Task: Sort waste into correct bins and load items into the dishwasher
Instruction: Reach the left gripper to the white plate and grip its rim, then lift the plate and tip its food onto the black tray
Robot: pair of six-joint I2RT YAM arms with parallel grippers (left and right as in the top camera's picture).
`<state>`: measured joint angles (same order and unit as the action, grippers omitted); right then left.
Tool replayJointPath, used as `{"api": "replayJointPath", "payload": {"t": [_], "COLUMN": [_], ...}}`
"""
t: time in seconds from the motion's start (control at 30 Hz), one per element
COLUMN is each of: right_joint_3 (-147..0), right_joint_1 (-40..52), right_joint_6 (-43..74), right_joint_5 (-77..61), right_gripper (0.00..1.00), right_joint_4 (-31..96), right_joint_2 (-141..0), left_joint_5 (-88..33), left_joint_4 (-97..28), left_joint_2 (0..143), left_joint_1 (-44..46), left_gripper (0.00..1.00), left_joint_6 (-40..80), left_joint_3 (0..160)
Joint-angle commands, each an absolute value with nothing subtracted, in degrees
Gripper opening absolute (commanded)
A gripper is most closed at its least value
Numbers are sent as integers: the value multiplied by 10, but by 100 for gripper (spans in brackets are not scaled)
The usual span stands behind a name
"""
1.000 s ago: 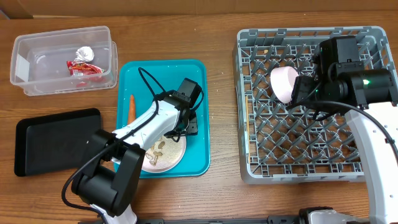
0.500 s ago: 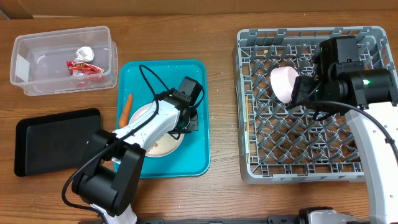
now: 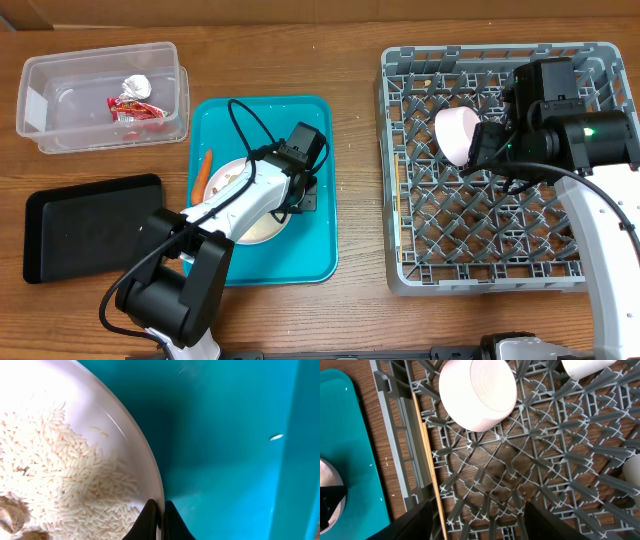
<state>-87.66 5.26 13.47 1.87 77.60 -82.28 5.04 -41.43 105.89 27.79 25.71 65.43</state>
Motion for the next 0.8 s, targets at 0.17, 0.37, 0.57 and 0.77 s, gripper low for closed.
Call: {"api": "replayJointPath", "payload": {"t": [0.17,0.37,0.57,0.77], "right_joint_3": [-873,-873,-873,-873], "right_joint_1": [51,51,51,51], "right_joint_6": [133,133,133,132], "right_joint_5": [18,18,18,18], "right_gripper": [62,62,62,62], "right_joint_4": [780,782,783,783], "right_joint_2": [-824,-824,-824,-824], "left_joint_5": [96,98,140,161], "left_joint_4": [-500,-548,-627,-679], "left_joint_2": [1075,1075,1075,1075], "left_joint_1": [278,278,278,278], "left_gripper": [4,4,4,4], "left_joint_6": [218,218,234,255], "left_joint_3": [711,750,796,839]}}
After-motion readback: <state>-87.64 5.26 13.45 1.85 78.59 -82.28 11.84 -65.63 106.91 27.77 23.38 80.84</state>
